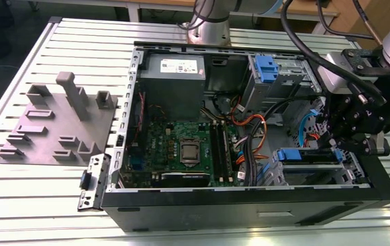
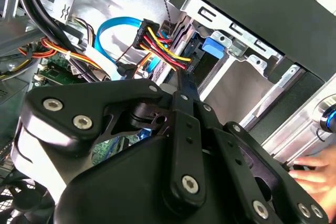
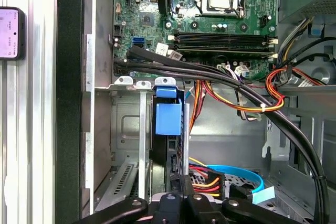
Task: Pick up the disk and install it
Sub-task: 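Insert the second disk wire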
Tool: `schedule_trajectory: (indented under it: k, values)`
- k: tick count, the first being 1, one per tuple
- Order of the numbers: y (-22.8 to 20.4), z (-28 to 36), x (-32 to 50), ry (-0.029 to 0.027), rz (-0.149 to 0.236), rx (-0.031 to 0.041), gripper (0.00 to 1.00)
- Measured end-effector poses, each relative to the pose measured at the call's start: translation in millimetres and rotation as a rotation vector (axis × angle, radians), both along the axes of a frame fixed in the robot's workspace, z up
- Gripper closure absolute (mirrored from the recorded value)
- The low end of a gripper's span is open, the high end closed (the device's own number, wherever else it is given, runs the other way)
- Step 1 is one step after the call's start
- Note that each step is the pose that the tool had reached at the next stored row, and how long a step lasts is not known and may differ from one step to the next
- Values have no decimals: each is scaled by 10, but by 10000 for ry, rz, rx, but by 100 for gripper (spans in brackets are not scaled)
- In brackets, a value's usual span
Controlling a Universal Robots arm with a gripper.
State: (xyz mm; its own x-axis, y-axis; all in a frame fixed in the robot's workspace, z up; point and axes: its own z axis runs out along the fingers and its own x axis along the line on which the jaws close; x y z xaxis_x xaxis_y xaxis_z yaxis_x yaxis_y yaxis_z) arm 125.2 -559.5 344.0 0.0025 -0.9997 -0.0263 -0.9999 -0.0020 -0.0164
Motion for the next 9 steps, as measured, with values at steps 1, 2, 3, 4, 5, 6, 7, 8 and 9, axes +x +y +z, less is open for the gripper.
schedule_trajectory:
  k: [1,2,3,4,5,6,7,8,9]
  values:
    - [0,1,0,0,0,0,89]
    - [0,7,0,0,0,0,89]
    - [0,15,0,0,0,0,89]
    - [0,16,0,0,0,0,89]
    - [0,16,0,0,0,0,89]
    - [0,16,0,0,-1,0,89]
    - [0,16,0,0,0,0,89]
    - [0,16,0,0,0,0,89]
    - [0,16,0,0,0,0,89]
